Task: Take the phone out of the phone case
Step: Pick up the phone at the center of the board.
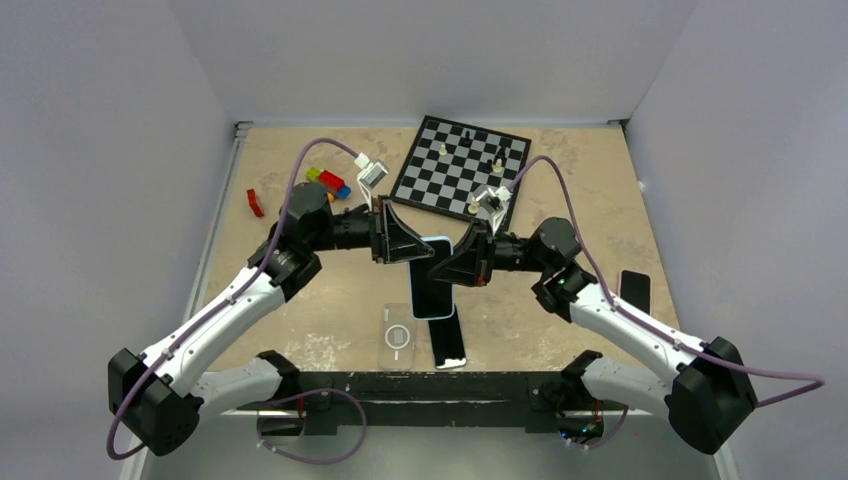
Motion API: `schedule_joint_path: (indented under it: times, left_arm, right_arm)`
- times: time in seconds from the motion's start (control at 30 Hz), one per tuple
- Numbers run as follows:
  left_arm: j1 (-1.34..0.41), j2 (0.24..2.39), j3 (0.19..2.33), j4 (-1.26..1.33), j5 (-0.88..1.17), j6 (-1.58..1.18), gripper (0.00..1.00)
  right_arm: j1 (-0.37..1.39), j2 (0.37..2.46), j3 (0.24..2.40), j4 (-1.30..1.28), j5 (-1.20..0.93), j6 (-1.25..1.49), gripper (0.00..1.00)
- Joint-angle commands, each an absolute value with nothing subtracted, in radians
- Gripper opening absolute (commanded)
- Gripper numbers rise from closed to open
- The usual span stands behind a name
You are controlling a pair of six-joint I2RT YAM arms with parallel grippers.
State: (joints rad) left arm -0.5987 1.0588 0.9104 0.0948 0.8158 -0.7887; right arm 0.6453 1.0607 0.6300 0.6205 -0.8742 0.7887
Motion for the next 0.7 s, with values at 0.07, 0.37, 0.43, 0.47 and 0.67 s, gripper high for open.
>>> schedule_joint_path:
  times: [0.07, 0.37, 0.43, 0.47, 0.67]
  left_arm:
    - [-0.654, 1.109, 1.009, 0.063, 0.872, -0.775, 0.15]
    - [-0.652, 1.164, 1.220, -0.183, 0.833, -0.638, 0.00]
    - [-0.634, 1.163, 1.250, -0.187, 0.821, -0.642, 0.00]
    - [-0.624, 1.164, 1.260, -0.184, 0.817, -0.651, 0.00]
    - [-0.597, 1.172, 1.235, -0.090, 0.849, -0.706, 0.00]
  right_arm:
    - [0.646, 1.074, 0.671, 0.774, -0.876, 0.814, 0.00]
    - [0.645, 1.060, 0.690, 0.611, -0.804, 0.753, 0.45]
    - [0.646, 1.063, 0.665, 0.640, -0.820, 0.777, 0.55]
    - [0.645, 1.062, 0.646, 0.671, -0.829, 0.800, 0.57]
    - [0.644, 1.066, 0.547, 0.890, -0.856, 0.931, 0.32]
